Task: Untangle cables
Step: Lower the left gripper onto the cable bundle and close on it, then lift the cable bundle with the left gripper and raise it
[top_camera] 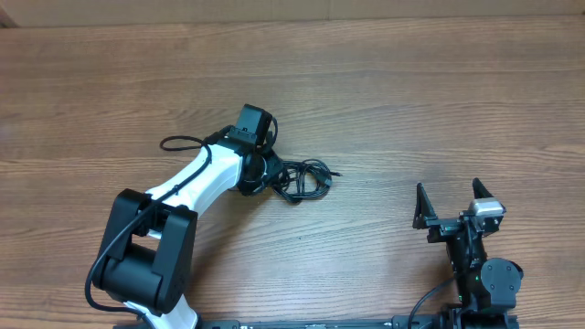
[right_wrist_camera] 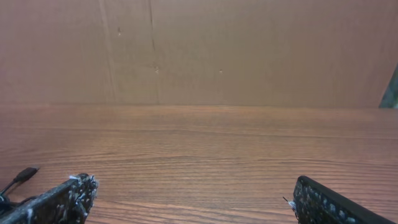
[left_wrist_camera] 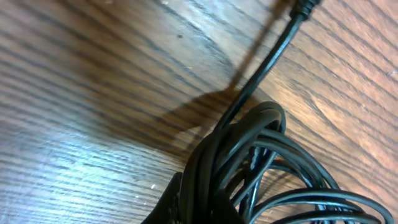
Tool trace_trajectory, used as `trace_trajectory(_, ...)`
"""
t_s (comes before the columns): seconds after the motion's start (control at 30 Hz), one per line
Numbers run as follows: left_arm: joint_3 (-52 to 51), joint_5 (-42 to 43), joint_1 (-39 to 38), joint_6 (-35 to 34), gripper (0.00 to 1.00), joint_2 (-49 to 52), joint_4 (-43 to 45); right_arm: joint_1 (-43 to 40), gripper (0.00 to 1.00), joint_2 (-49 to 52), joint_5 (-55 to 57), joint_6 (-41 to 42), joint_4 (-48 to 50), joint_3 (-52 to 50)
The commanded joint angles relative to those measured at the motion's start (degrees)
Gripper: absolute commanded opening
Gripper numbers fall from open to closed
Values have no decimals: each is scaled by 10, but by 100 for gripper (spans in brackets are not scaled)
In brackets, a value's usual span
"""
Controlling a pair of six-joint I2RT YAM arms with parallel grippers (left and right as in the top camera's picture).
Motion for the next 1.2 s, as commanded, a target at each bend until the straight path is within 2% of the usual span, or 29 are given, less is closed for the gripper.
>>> trace_trajectory(0.0, 9, 26, -2, 76, 4, -17, 9, -3, 100, -5, -1, -1, 2, -6)
trace_trajectory(0.17, 9, 41, -2, 203, 4, -78, 9, -3, 100, -5, -1, -1, 2, -6)
trace_trajectory(0.33, 9, 48, -2, 289, 4, -153, 3, -3, 100, -5, -1, -1, 2, -6)
trace_trajectory(0.47, 9, 91, -2, 406, 4, -217, 1, -3, 100, -5, -1, -1, 2, -6)
trace_trajectory(0.6, 9, 122, -2, 477, 4, -263, -17, -3, 100, -5, -1, -1, 2, -6)
trace_trajectory(0.77, 9, 128, -2, 486, 4, -311, -42, -3, 100, -5, -1, -1, 2, -6)
trace_trajectory(0.93, 9, 176, -1, 485, 4, -356, -55, -3, 100, -5, -1, -1, 2, -6)
trace_trajectory(1.17, 9, 181, -1, 485, 4, -390, -56, -3, 100, -5, -2, -1, 2, -6)
